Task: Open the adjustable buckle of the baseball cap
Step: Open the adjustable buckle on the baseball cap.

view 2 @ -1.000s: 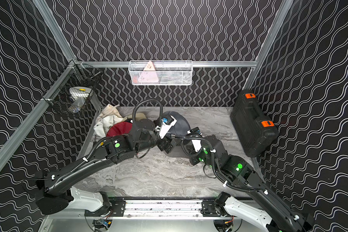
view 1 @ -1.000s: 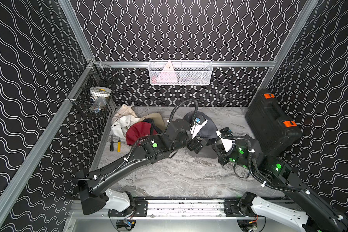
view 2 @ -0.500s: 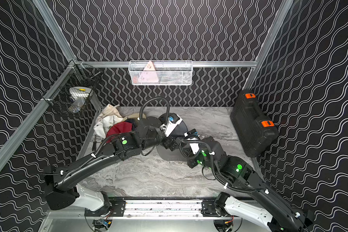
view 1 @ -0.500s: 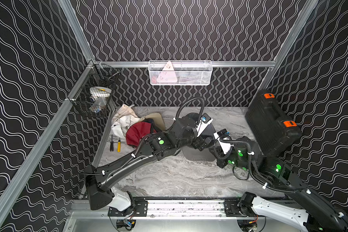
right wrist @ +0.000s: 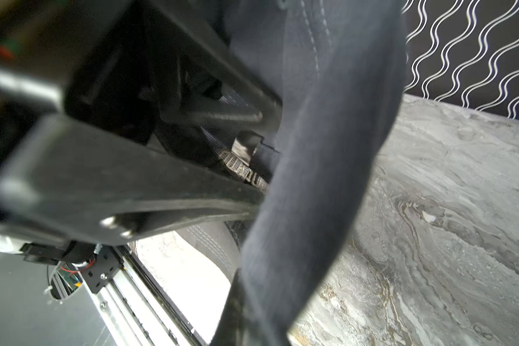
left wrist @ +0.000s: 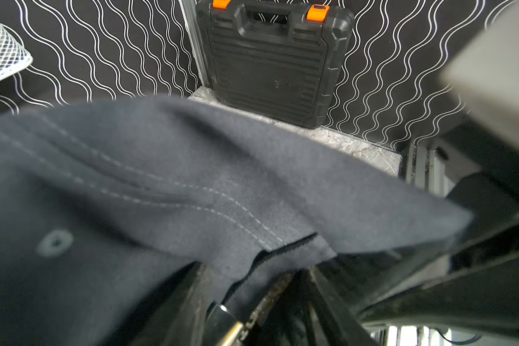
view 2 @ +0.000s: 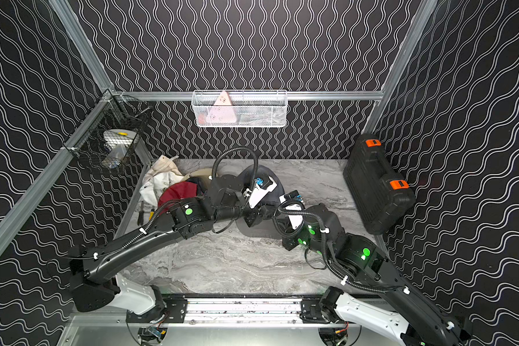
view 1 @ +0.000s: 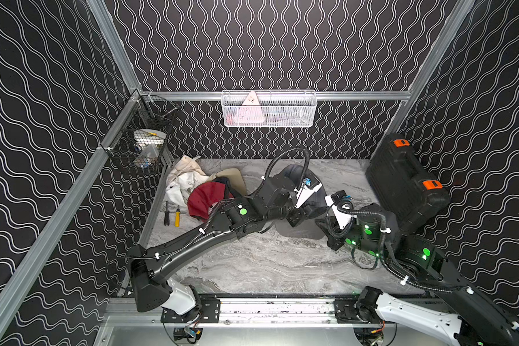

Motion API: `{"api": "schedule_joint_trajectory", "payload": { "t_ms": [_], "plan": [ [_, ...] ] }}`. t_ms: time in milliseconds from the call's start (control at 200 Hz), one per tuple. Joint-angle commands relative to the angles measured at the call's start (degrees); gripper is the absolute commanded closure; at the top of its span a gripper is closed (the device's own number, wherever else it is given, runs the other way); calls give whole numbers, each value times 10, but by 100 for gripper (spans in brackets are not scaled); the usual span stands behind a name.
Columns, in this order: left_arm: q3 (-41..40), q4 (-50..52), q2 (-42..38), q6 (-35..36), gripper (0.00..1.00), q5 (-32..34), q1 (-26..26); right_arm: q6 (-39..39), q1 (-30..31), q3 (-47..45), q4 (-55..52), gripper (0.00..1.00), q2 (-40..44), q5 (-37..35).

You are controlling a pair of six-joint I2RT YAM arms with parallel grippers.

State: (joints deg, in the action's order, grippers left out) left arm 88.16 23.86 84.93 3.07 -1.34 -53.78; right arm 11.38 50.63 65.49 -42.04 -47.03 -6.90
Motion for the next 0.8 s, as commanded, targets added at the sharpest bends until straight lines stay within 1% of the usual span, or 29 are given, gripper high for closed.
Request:
{"api": "schedule_joint_trajectory", "payload": {
  "t_ms": [0,185,335,515,625,730,796],
  "plan": [
    [9,-3,3,1,54,-10,0,10,3,5,25,100,2,12],
    [15,-2,8,2,76,-16,0,14,4,4,23,100,4,14],
    [17,2,5,4,86,-12,0,11,4,5,15,100,5,4],
    [8,0,-10,7,94,-4,0,10,4,5,0,100,7,-25],
    [5,-3,-14,6,100,-3,0,14,5,6,-3,100,10,-25],
    [0,-7,-21,3,100,-4,0,18,4,3,-7,100,16,-33],
    [-4,-10,-31,2,100,-6,0,28,4,-1,-10,100,15,-59]
  ]
}}
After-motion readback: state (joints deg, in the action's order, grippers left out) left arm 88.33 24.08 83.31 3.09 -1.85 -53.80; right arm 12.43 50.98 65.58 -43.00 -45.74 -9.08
